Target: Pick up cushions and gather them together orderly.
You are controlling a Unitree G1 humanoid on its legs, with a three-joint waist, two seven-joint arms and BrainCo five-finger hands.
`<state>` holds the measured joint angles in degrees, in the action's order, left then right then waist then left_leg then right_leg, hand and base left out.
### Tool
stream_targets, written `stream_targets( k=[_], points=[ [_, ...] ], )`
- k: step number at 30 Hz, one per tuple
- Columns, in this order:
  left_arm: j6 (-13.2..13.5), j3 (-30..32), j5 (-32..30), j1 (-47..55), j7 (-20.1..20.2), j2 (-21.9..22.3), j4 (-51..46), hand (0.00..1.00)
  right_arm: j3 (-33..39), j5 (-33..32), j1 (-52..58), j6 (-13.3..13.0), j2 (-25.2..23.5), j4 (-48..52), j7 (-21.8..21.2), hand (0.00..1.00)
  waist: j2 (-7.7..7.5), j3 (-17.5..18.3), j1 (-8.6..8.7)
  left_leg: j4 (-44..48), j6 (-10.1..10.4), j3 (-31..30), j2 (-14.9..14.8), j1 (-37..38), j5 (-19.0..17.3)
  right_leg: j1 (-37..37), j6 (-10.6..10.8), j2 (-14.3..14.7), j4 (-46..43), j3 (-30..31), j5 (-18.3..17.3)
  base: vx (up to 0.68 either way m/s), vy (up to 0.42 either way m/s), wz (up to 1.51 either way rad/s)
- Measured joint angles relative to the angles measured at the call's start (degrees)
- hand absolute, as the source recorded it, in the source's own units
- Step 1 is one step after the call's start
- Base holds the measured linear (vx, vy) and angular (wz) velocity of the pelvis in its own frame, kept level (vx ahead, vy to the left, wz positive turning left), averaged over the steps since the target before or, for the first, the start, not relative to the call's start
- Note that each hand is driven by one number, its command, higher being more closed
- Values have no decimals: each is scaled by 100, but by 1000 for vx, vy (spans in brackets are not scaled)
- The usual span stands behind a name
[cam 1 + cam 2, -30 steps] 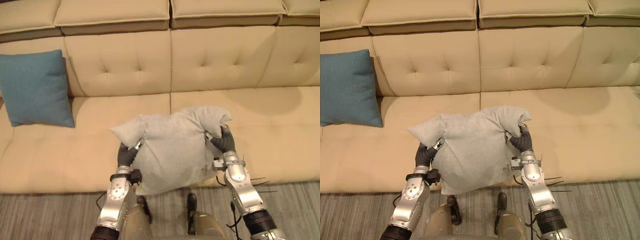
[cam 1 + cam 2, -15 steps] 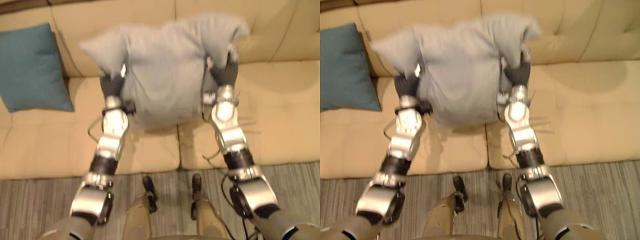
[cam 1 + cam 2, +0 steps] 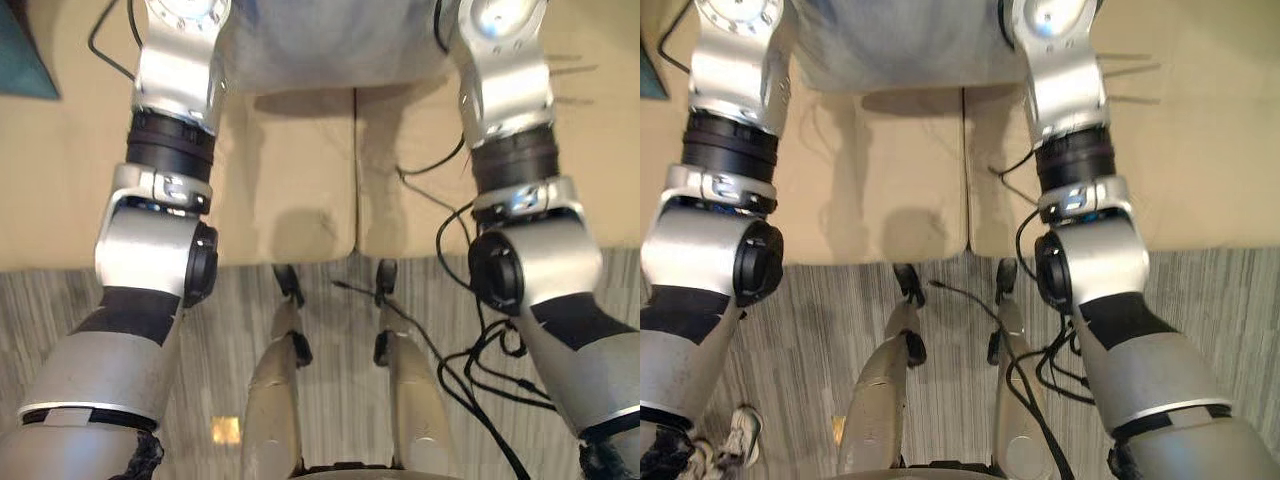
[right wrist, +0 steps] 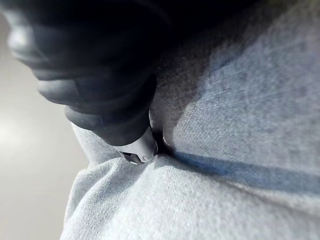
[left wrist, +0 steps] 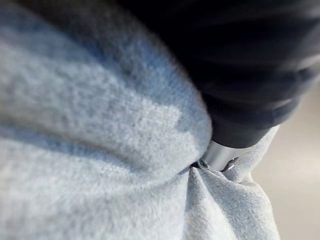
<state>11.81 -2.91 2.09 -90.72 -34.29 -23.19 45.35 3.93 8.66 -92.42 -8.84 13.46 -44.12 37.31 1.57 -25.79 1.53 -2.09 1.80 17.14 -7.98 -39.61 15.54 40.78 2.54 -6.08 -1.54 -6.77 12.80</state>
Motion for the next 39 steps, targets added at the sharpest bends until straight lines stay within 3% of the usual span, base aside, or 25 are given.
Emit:
stream_targets(
  k=[4,5,14,17,20,23,26,28,30,34,39],
  points=[
    [-15,41,10,-176,11,-52,419,0,-76,-146,-156,10,169,-278,4,0,-17,-102,38,13,-34,-18,16,-494,30,425,4,-6,68,-43,78,34,38,4],
    [71,116,41,-361,13,-106,416,0,-117,-147,-283,-87,299,-251,7,0,-23,-108,25,73,-34,-63,-3,-718,29,601,4,-5,63,-85,79,51,60,6],
    [117,138,456,-111,319,-453,344,0,-181,-562,-42,-131,815,79,-133,0,-24,-108,-18,438,53,-134,-113,-971,-45,829,1,-3,-259,-69,70,18,63,-1],
    [129,342,884,351,485,-893,33,0,-150,-945,431,-158,1276,599,-396,0,-24,-108,-15,440,53,-135,-125,-1032,-45,945,-11,-2,-358,-76,34,-53,31,-4],
    [175,641,1740,1059,868,-1308,-296,0,29,-1598,1312,-155,1800,1098,-787,0,-25,-107,-16,601,20,-137,-205,-1018,-94,962,-47,0,-651,-104,-113,-95,-12,5],
    [215,933,2396,2035,1288,-1592,-920,0,135,-2110,2322,-159,2197,1913,-1163,0,-27,-106,-51,742,34,-109,-278,-843,-237,845,-65,3,-925,-102,-369,-116,-63,5],
    [380,1082,2596,3739,1610,-1588,-1970,0,81,-2344,4016,-229,2304,2940,-1649,0,-51,-56,-84,706,79,-57,-347,-366,-309,362,-47,38,-903,-141,-565,-98,-112,1],
    [432,1110,2592,4553,1793,-1372,-2266,0,65,-2436,4910,-260,2234,3234,-1871,0,-51,-56,-73,686,67,-43,-356,-103,-328,66,-38,47,-853,-170,-600,-4,-66,7],
    [436,1122,2505,6005,1998,-578,-2557,0,51,-2456,6364,-328,1672,3343,-2155,0,-89,342,-66,577,56,-55,-294,105,-394,-119,-12,26,-817,-205,-695,50,-62,8],
    [334,707,2174,8028,2528,632,-2439,0,-106,-2193,8233,-326,530,3195,-2653,0,-132,395,-72,456,139,-144,-214,944,-436,-952,0,6,-801,-268,-829,115,-53,14],
    [166,523,1498,9362,3119,1045,-1221,0,-291,-1267,9283,-317,-154,1996,-3110,0,-183,907,-84,431,212,-172,-172,1694,-661,-1809,80,30,-544,-276,-956,82,-46,3]
  ],
)
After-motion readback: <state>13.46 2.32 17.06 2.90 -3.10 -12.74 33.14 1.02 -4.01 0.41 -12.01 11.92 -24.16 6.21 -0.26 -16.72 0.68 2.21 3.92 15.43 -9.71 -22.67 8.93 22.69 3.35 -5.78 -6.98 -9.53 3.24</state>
